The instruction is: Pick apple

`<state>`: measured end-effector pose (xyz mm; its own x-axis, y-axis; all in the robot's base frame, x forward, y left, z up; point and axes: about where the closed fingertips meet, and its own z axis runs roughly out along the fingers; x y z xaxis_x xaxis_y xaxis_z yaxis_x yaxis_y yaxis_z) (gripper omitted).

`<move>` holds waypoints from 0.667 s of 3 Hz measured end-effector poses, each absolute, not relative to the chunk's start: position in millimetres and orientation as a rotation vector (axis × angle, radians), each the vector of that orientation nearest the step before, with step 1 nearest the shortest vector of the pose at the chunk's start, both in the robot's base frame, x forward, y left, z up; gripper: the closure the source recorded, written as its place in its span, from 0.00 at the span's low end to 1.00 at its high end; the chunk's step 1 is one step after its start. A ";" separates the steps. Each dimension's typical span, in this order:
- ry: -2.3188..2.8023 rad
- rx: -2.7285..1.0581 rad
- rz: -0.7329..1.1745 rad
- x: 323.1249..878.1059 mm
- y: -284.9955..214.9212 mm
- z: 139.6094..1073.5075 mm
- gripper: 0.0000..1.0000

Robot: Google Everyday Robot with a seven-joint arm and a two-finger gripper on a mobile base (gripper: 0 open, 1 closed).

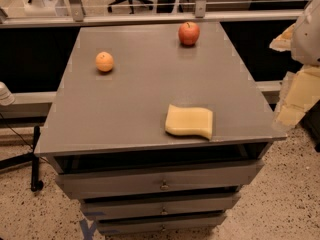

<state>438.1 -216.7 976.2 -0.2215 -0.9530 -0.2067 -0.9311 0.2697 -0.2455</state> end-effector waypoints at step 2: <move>2.204 -1.672 -0.099 459.6 -220.3 968.2 0.00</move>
Offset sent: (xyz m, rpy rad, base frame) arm 0.0683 -0.0136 -0.0293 0.1105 -0.1175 -0.0497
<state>459.6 -220.3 968.2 -0.2266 -0.9416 -0.2491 -0.9155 0.2932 -0.2753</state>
